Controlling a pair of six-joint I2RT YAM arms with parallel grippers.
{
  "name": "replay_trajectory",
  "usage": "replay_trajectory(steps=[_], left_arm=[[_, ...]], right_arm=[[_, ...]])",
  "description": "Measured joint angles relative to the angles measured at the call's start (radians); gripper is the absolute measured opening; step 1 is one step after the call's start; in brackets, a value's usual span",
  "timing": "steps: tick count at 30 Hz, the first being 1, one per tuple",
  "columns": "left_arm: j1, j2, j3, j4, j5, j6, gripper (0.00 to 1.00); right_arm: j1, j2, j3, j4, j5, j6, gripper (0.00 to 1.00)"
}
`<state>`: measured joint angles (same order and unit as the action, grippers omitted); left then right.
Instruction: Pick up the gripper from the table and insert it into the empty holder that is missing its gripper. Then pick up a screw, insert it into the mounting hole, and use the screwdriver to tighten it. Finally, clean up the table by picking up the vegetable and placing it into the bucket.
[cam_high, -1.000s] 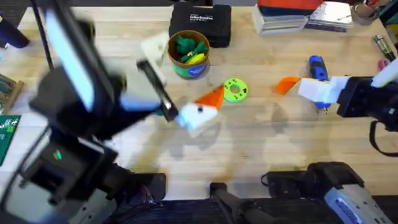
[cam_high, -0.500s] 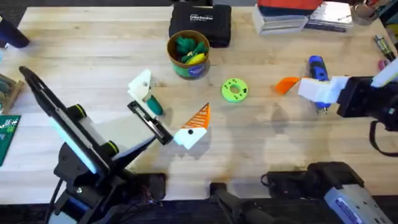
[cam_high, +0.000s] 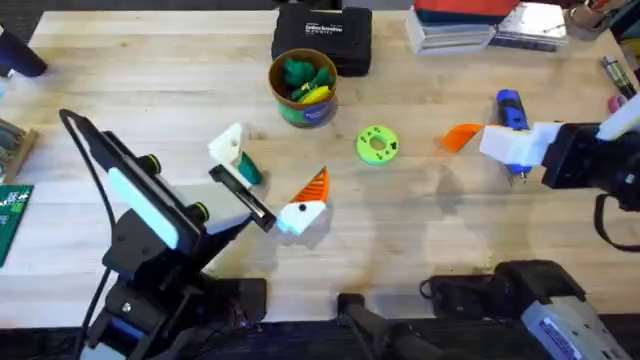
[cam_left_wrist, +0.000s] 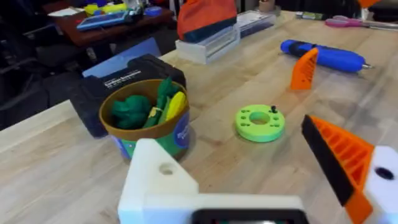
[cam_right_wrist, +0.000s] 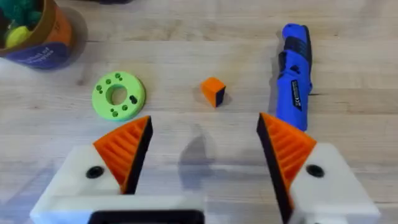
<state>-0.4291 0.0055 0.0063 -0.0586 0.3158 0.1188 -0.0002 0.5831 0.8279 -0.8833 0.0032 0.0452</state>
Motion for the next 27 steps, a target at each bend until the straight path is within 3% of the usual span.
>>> replay_trajectory(steps=[6, 20, 27], left_arm=[[0.117, 0.000, 0.000, 0.001, 0.014, 0.000, 0.985], [0.120, 0.000, 0.000, 0.002, 0.028, 0.000, 0.985], [0.120, 0.000, 0.000, 0.003, 0.060, 0.000, 0.985]], right_arm=[[0.000, 0.000, 0.000, 0.000, 0.000, 0.000, 0.993], [0.000, 0.000, 0.000, -0.011, 0.002, -0.002, 0.994], [0.000, 0.000, 0.001, -0.199, 0.011, -0.020, 0.993]])
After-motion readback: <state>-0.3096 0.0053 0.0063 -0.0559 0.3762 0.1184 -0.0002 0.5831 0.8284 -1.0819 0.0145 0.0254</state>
